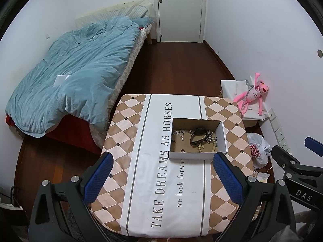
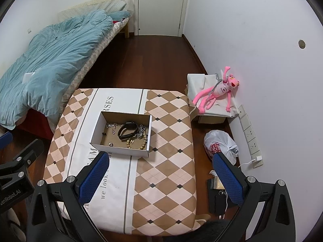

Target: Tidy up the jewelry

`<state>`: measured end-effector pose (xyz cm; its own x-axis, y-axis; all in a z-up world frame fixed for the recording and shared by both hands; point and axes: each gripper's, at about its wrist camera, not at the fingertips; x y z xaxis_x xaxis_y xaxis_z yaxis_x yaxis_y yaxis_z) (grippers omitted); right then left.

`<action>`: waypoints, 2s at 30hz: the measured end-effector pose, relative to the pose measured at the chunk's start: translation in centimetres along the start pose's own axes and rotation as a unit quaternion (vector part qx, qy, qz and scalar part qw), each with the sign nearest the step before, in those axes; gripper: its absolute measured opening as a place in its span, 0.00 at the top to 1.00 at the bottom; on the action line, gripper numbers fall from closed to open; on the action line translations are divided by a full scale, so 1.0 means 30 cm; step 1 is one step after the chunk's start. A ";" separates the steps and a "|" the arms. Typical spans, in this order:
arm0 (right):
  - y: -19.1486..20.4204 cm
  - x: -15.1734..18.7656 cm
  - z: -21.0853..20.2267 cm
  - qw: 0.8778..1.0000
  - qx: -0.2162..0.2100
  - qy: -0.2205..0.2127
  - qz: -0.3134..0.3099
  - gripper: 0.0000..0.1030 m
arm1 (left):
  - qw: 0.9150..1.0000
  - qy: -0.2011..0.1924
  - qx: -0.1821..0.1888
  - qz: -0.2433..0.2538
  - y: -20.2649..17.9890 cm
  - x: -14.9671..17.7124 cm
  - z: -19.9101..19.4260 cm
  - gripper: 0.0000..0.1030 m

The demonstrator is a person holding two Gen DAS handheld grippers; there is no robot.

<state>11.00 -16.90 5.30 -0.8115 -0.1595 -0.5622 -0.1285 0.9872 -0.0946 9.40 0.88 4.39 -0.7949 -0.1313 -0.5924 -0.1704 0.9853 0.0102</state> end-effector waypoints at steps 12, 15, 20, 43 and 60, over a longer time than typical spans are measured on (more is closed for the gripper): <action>0.016 0.003 -0.009 1.000 -0.004 -0.004 0.002 0.00 | 1.000 -0.006 -0.003 0.000 0.001 0.001 -0.013 0.02; 0.015 0.000 -0.015 1.000 -0.004 -0.006 0.003 0.00 | 1.000 -0.009 -0.004 0.000 0.002 -0.001 -0.019 0.02; 0.014 0.000 -0.021 1.000 -0.004 -0.009 0.006 0.00 | 1.000 -0.012 -0.005 0.000 0.004 -0.002 -0.025 0.02; 0.016 -0.012 -0.038 1.000 -0.007 -0.009 0.007 0.00 | 1.000 -0.018 -0.007 0.002 0.001 -0.009 -0.041 0.02; 0.013 -0.016 -0.039 1.000 -0.005 -0.009 0.005 0.00 | 1.000 -0.022 0.003 0.002 -0.002 -0.010 -0.047 0.02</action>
<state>10.65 -16.44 6.50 -0.8027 -0.1499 -0.5772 -0.1266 0.9887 -0.0806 8.84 0.71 5.70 -0.7696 -0.1235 -0.6265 -0.1646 0.9863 0.0077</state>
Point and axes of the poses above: each gripper's, at about its wrist camera, not at the fingertips, and z roughly the way its jaws point, y to its left, x to its underside, and after that the axes turned 1 degree about -z, right-handed
